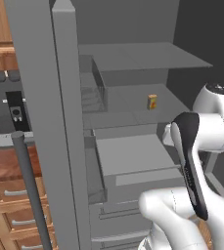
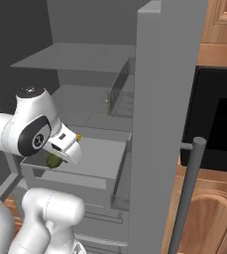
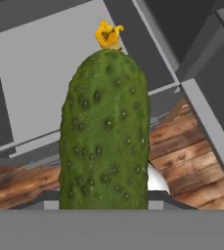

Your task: Place the lemon and cucumber inside the fridge drawer. Close the drawer after placing the vegetables.

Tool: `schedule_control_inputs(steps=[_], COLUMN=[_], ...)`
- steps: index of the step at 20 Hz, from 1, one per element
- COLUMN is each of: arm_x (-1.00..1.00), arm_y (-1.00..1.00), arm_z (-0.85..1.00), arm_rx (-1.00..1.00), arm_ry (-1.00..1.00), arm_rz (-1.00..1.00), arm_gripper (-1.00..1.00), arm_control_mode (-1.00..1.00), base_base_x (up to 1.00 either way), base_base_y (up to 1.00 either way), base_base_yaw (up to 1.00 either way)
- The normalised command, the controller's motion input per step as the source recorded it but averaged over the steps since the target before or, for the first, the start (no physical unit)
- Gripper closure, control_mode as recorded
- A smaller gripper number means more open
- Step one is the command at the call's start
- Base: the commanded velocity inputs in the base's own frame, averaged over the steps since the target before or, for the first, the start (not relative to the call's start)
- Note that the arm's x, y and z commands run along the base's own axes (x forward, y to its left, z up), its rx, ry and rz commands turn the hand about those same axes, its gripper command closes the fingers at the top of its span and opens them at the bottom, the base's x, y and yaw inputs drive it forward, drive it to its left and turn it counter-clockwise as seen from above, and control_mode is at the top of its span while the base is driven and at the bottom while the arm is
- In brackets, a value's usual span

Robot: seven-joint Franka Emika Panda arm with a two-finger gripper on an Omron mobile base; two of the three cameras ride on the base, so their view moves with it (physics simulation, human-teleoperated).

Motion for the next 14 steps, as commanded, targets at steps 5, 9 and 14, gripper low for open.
schedule_control_inputs(steps=[5,9,14], arm_x=[0.66,0.60,0.51], arm_y=[0.05,0.00,0.00], arm_z=[-0.70,-0.47,-0.17], arm_rx=[-0.02,0.00,0.00], arm_ry=[0.20,0.08,0.03], arm_rz=[0.00,0.00,0.02], arm_gripper=[1.00,1.00,1.00], arm_control_mode=[-1.00,-1.00,-1.00], base_base_x=[0.00,0.00,0.00], base_base_y=[0.00,0.00,0.00], base_base_yaw=[0.00,0.00,0.00])
